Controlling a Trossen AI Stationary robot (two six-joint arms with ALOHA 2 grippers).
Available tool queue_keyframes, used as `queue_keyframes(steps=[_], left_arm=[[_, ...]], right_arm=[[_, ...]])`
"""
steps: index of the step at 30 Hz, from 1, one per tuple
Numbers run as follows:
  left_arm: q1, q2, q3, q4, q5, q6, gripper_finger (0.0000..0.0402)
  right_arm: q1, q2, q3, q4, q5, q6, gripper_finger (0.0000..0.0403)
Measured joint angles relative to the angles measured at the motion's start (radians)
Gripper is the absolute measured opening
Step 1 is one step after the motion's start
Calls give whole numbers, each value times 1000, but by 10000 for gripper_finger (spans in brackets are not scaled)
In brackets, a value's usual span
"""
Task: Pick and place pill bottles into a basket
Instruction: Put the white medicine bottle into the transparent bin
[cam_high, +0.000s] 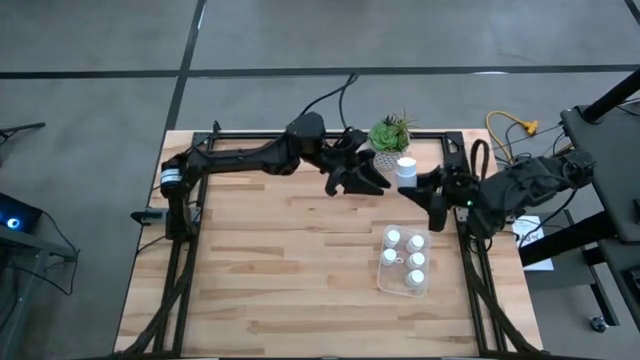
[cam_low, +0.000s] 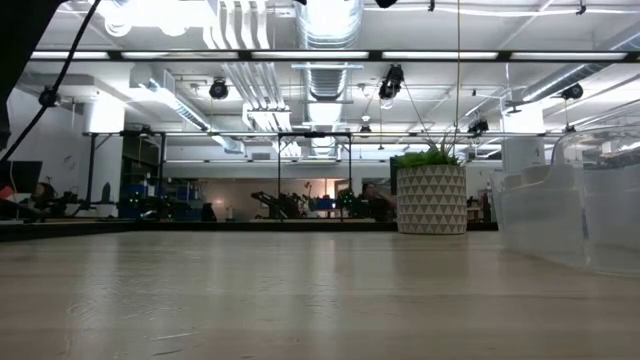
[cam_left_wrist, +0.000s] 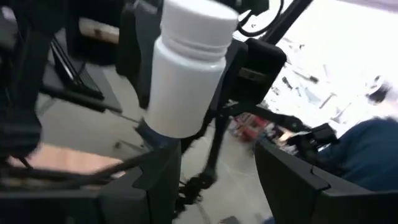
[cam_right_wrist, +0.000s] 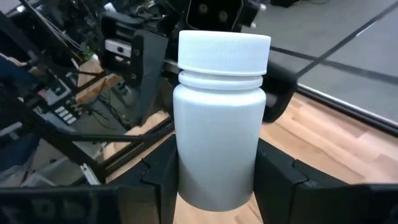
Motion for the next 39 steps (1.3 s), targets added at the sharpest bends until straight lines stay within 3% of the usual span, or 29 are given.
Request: queue_keyframes(steps=[4,10,15,23,32,39], left_arm=[[0,1,0,2,-7,-38,188],[0,2,-1,89,-135,-32,188],[-12,2,-1,129,-250,39,188],[-42,6,-7,150,-322,127,188],[-67,6,-63,437,-472,147,188],[-80,6,-79,445,-496,141,188]], right_arm=[[0,-4,0,0,1,-15,145],[0,10,0,2,23,-25,145],[1,12,0,8,72,-26,144],[0,-4,0,65,97,-87,143],[0,-1,0,178,96,-187,143],[0,2,0,230,101,-235,143]])
